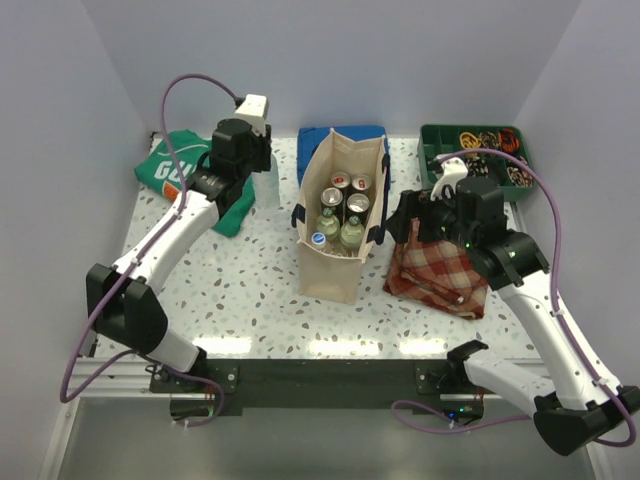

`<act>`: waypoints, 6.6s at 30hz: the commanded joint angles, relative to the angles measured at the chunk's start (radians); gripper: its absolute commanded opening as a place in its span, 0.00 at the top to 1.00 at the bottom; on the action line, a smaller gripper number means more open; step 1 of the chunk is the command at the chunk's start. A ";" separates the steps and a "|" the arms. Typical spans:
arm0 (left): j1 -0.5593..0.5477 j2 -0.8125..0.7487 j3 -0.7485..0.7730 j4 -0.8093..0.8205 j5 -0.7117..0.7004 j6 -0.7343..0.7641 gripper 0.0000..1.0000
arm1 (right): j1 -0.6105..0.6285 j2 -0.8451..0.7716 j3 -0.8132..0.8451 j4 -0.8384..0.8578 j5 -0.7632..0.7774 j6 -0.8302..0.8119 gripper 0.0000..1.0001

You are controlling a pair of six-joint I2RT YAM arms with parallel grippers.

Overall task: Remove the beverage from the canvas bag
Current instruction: Place the drink at the center of the board, then take out the drink from the canvas bag.

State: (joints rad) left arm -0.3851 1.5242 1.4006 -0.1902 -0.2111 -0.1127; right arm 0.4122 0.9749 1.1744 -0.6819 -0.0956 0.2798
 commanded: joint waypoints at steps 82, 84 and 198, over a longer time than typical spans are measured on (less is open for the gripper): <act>0.048 0.111 -0.216 0.549 -0.074 -0.036 0.50 | 0.002 0.015 0.005 -0.004 0.033 -0.018 0.06; 0.048 0.108 -0.218 0.549 -0.074 -0.036 0.48 | 0.000 0.015 0.005 -0.004 0.031 -0.016 0.06; -0.414 -0.111 0.086 -0.571 0.337 -0.016 0.27 | 0.016 0.150 0.008 0.094 -0.426 -0.111 0.18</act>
State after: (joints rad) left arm -0.7868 1.4418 1.4815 -0.7311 0.1230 -0.1207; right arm 0.4236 1.1408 1.1450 -0.6163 -0.4129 0.1642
